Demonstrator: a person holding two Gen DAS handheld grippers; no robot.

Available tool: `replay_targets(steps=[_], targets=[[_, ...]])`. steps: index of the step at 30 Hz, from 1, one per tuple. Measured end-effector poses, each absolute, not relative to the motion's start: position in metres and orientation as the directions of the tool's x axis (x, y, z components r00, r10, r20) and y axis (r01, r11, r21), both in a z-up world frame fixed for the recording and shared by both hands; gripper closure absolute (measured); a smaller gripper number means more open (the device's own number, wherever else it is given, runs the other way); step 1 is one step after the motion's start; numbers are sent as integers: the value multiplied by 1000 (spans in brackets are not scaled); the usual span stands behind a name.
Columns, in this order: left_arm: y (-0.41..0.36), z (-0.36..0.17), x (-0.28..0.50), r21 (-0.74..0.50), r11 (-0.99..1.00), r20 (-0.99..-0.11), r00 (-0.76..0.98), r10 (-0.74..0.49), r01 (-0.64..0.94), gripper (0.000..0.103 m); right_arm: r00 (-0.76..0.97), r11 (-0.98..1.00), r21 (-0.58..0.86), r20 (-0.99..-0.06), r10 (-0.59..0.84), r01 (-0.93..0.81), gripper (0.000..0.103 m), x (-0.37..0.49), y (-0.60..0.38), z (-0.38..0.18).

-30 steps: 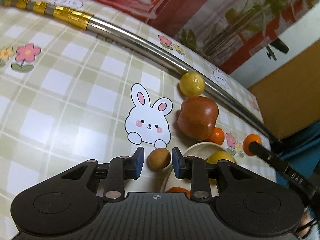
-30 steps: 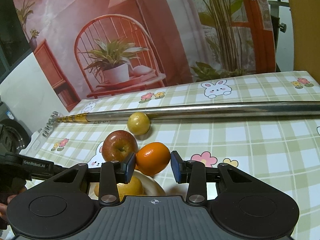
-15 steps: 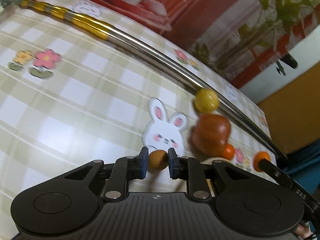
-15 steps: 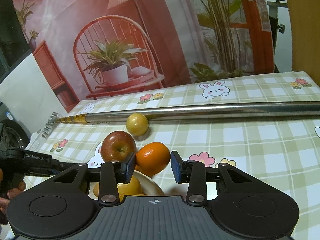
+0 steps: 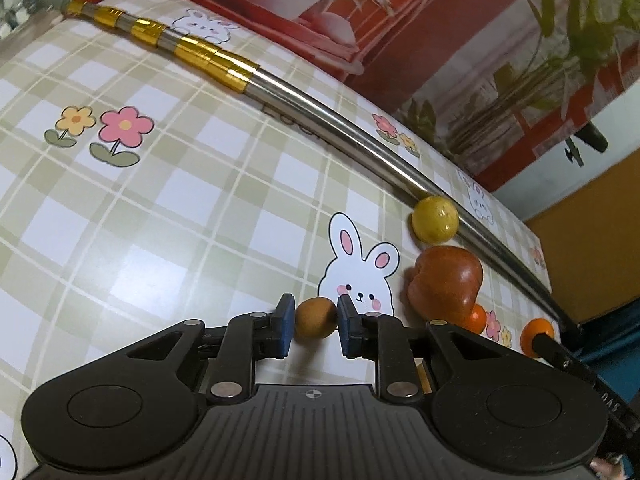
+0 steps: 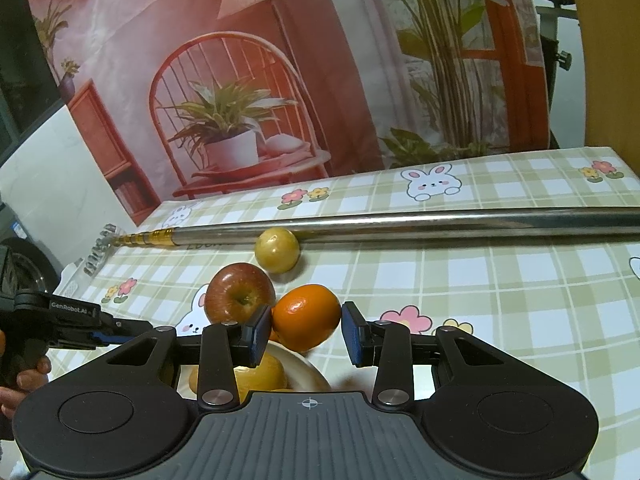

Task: Organize fruits
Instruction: 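Grasp the tangerine with the right gripper while the left carries the brown fruit toward the plate, then lower the brown fruit into the plate with the left gripper while the right lowers the tangerine there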

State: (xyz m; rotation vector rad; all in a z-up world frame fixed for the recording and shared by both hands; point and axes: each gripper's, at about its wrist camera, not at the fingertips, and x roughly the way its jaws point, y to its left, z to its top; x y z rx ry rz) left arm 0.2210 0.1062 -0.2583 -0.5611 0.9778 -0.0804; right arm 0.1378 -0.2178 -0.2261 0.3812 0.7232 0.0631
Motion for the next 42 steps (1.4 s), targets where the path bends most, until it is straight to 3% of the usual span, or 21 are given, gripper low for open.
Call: replay_targets(steps=[14,24,30,42], targets=[[84,-260,218,-392,915,-780,561,-276,-94,77,752,933,354,-632,187,66,68,136,-214,-223],[87,-247,204,-434,899,-739,596,-315,-62,77,752,939,341,-627,203,32,68,129,-205,-215],[70,-229,190,-449,892,-696,606,-386,52,77,744,955,295,-636,206,-12,68,125,-195,-209],[24,-230,184,-297,915,-712,574,-403,274,77,704,967,238,-673,229,-88,68,111,-170,-202]])
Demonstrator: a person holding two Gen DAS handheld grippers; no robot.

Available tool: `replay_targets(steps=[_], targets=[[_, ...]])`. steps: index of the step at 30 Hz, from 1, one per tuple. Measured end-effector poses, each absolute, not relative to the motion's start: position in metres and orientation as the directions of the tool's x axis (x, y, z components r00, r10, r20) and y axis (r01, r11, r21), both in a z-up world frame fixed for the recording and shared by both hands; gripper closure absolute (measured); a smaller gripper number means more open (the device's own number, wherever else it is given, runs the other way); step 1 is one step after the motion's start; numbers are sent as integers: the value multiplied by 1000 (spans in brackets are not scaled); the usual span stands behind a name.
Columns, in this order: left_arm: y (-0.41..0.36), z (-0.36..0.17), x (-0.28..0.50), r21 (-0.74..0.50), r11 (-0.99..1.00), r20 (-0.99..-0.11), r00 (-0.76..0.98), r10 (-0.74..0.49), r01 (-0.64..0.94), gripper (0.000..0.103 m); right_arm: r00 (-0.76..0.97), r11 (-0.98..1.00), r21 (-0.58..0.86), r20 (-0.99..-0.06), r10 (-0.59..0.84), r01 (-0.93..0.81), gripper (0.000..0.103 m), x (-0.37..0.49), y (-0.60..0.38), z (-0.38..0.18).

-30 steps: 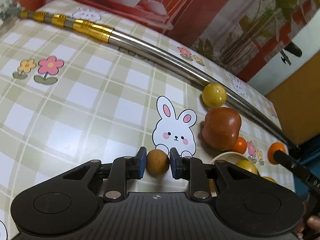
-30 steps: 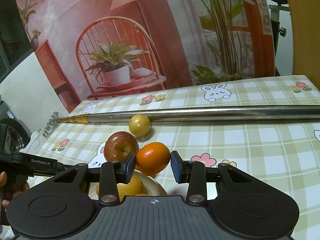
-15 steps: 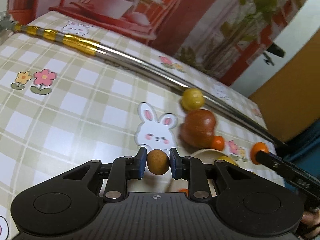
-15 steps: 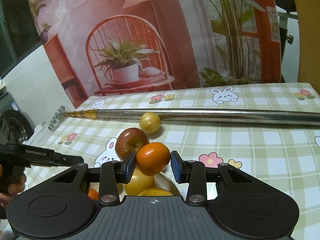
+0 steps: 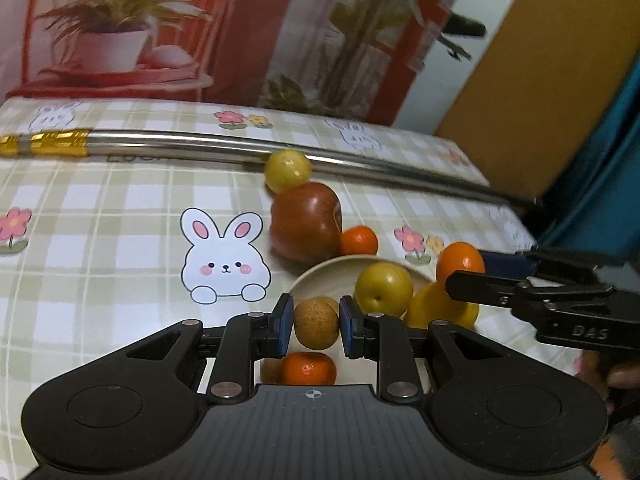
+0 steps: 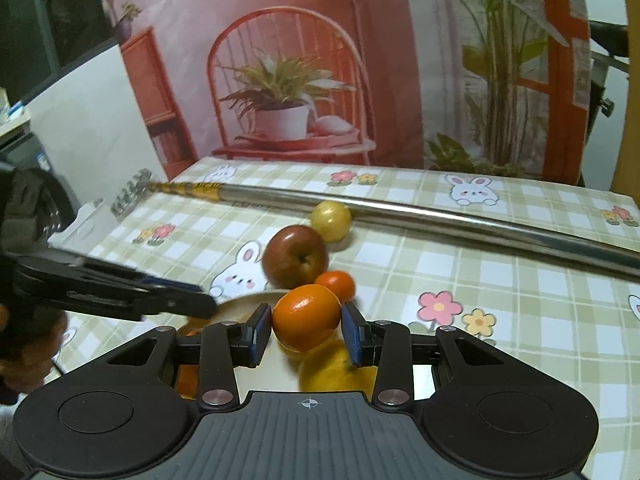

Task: Organize fruits
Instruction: 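Lower the brown fruit into the plate with the left gripper while the right lowers the tangerine there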

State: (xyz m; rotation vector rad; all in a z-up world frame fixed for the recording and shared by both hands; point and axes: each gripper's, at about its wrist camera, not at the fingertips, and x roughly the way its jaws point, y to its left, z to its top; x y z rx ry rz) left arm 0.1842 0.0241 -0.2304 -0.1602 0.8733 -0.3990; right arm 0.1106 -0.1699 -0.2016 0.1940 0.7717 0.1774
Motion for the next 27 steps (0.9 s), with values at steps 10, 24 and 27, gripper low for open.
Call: replay_targets(steps=[10,24,27], targets=[[19,-238,190,-232,913,-738,551,-389,335,77,639,969,182,-728,247,-167,68,113,-142,-202],[37,-227,184,-306,896,-693,569,-442,323,77,518,948,171,-804,292,-269,68,135,-112,-210],[45,-221,177,-290,909,-685,598,-416,300,77,483,943,173,-824,297,-284,68,142,-107,-214]])
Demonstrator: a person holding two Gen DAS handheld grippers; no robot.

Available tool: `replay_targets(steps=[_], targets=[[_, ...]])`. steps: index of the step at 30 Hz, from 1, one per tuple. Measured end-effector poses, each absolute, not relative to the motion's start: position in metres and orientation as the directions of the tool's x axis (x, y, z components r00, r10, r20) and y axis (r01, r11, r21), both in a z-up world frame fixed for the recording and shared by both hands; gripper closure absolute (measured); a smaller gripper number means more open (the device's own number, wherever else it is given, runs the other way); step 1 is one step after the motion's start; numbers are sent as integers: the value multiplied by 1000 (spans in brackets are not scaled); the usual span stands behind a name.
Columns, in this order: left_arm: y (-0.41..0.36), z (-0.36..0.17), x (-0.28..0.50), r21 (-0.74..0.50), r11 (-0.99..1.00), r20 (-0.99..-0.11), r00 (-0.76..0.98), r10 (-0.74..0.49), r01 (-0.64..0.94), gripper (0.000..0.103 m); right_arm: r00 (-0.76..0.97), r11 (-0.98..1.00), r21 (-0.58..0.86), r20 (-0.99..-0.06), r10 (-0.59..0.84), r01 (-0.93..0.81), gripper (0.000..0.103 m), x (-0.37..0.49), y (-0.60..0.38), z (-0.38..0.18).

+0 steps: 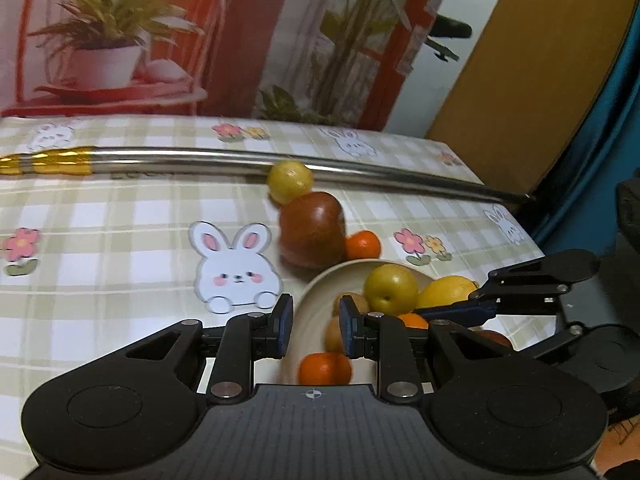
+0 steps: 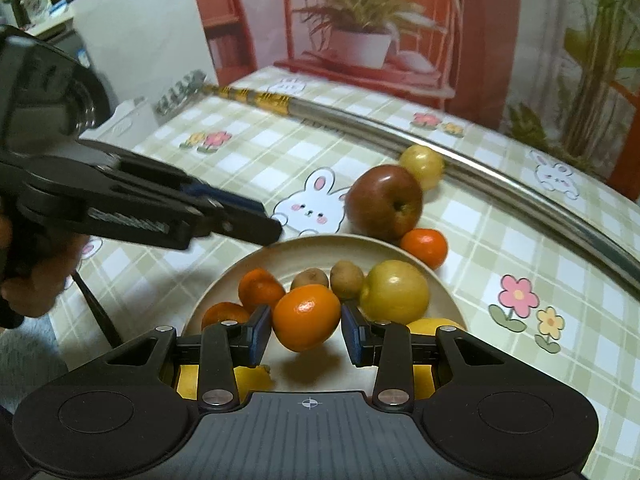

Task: Organize fruits
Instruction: 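Lower the brown fruit into the plate with the left gripper while the right lowers the tangerine there, then move the left gripper to another tangerine and close around it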

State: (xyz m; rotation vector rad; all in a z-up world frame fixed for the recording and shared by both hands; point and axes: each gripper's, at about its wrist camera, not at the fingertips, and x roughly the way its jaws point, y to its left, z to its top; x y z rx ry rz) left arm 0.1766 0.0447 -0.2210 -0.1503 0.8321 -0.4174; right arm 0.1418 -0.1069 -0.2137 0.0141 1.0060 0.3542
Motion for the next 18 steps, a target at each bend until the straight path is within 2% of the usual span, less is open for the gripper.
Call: replay_targets(steps=[7,15,18], targets=[[73,-208,156,-311,931,-655,666,-357,193,76,413,924,209,-847,334,-319,68,147,-96,-222],[91,-200,139,-257,963,-663,710,-237,81,74,389,918,262,-845,367,-298,68,153,-95,-228],[94,-201,136,-266,963,-664,714,-222,52,66,387,918,274,-843,373,-287,67,152,-97,-229]])
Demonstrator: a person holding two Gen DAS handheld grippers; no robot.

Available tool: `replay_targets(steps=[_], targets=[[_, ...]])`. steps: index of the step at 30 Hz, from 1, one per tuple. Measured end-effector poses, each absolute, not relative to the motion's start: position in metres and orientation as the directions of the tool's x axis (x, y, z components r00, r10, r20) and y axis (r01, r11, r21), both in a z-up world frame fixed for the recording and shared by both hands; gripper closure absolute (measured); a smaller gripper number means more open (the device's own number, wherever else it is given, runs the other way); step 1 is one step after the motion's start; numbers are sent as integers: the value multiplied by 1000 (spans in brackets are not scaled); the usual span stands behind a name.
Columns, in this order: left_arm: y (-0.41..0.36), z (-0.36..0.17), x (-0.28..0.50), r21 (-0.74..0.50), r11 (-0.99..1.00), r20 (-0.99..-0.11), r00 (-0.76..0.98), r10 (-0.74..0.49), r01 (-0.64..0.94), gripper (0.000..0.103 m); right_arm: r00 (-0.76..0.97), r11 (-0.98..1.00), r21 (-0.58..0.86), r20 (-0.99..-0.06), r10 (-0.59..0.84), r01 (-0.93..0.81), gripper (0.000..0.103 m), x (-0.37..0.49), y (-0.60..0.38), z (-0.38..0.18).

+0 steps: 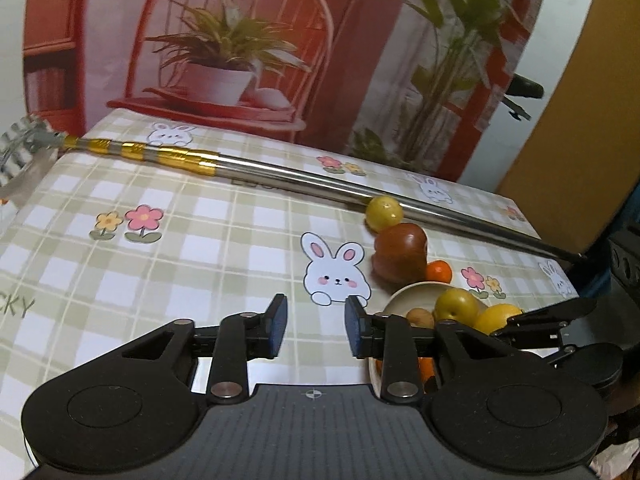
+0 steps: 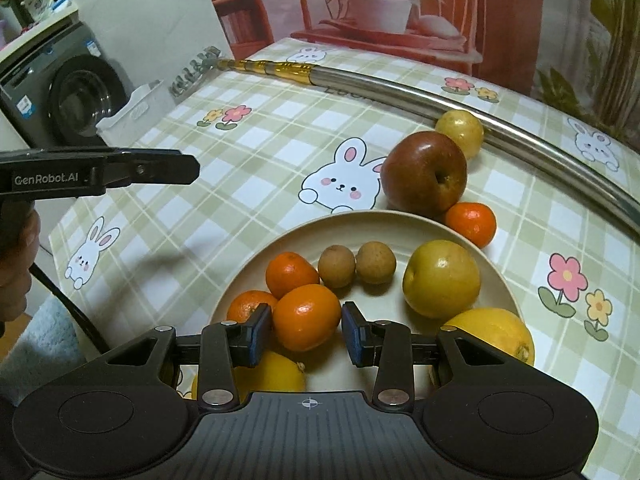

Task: Organize fruits
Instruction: 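Move the left gripper to another tangerine and close around it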

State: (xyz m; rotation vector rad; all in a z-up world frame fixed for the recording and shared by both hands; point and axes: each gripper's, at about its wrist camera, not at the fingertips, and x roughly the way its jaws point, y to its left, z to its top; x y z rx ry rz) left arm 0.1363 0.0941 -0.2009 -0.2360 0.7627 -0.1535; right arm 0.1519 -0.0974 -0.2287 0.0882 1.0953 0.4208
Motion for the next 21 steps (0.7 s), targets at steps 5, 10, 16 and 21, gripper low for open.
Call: replay_targets(steps=[5,10,16,21], targets=[[94,-204,135,-270,962,-672,711,-208,26,64,407,919,287,-831,378,-269,65,147,-100,-229],[96,-206,132,-273,962,-668,723,-176,-19,62,473,927,301,-797,374,-225,65,136,-107,-223],[91,-206,128,-262,965,-667,726,-168,-17,62,604,957,266,-746,282,-118,65,120,-129,-212],[82,-207,125,-241,970,-671,720,-176,12,62,667,964,263,-711,222,-40,67,111,-154,-205]])
